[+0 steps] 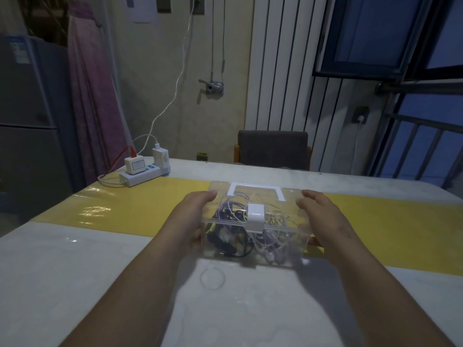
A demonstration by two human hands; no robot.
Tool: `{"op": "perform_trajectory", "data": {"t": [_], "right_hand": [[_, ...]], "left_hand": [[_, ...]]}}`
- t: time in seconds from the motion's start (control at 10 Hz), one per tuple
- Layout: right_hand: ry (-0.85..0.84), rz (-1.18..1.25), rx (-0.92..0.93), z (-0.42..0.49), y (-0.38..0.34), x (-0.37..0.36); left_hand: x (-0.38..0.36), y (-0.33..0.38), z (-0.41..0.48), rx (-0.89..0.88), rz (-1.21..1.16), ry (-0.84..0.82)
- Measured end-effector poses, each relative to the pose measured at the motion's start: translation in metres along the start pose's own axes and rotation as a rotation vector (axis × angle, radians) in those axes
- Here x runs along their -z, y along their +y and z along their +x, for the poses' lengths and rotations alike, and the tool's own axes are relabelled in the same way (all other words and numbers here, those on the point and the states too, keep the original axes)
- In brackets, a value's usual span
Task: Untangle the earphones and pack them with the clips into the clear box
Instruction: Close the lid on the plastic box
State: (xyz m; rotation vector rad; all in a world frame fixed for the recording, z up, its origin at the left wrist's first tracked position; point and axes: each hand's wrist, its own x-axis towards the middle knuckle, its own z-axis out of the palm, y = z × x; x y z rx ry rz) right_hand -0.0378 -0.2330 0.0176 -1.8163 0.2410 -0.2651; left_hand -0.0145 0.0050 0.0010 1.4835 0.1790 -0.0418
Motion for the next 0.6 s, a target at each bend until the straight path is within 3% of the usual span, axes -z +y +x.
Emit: {"op": "perform_trajectory", "data": {"t": [0.4,0.5,0.6], "right_hand": [[0.092,-0.062,0.085,-0.008,-0.002,-0.007],[0.102,-0.063,0.088,-0.004,-0.001,-0.005],[0.195,-0.176,0.2,-0.007,-0.008,0.0]], "left_hand": [[-0.004,0.001,-0.005,-0.111,0.068,0.12],[-0.002,0.001,-0.004,-0.052,0.066,0.096],[-0.005,0.0,-0.009,-0.18,0.126,0.178]]}}
